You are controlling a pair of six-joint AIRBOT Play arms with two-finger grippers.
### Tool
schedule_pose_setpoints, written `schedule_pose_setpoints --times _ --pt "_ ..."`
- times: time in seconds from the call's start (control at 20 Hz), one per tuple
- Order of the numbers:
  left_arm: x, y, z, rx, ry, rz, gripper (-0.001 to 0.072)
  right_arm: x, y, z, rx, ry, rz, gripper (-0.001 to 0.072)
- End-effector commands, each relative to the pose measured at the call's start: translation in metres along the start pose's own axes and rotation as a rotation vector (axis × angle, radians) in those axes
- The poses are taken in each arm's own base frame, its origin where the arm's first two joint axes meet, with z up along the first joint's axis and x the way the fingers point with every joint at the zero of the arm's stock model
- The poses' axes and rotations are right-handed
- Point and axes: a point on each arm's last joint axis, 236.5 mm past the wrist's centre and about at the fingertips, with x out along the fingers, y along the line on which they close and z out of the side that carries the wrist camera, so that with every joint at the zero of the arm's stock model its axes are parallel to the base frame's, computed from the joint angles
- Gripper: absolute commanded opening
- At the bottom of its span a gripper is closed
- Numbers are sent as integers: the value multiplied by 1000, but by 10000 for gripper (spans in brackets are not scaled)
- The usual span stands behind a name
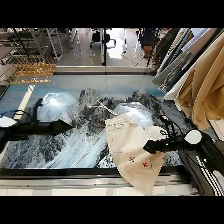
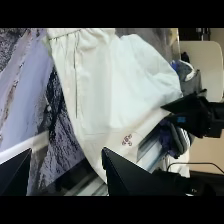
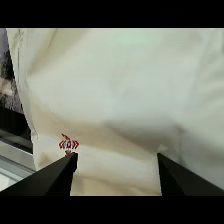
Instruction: Fold the clothes and pants, and hang the long-sleeved shirts on hangers.
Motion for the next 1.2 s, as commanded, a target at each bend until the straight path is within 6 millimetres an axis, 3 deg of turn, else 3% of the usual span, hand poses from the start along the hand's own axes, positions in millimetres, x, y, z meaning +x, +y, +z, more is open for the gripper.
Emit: schedule_pose_setpoints --times 0.0,0.2,0.45,0.6,1.0,1.15 --pt "52 13 -2 -49 30 25 488 -12 -1 13 28 -89 -26 584" --pt "113 10 1 -78 94 -15 488 -40 -8 -12 82 -78 -123 582" --pt "168 -5 -4 -139 231 -38 488 -60 -29 -41 191 -37 -254 583" --pt "191 1 -26 -150 327 36 488 -61 -31 -36 193 -61 -258 583" --pt "230 -7 -41 -227 374 58 472 -54 -41 -47 197 -25 -288 584" --pt "244 -13 -46 -250 360 61 406 -40 -49 -53 208 -19 -291 585"
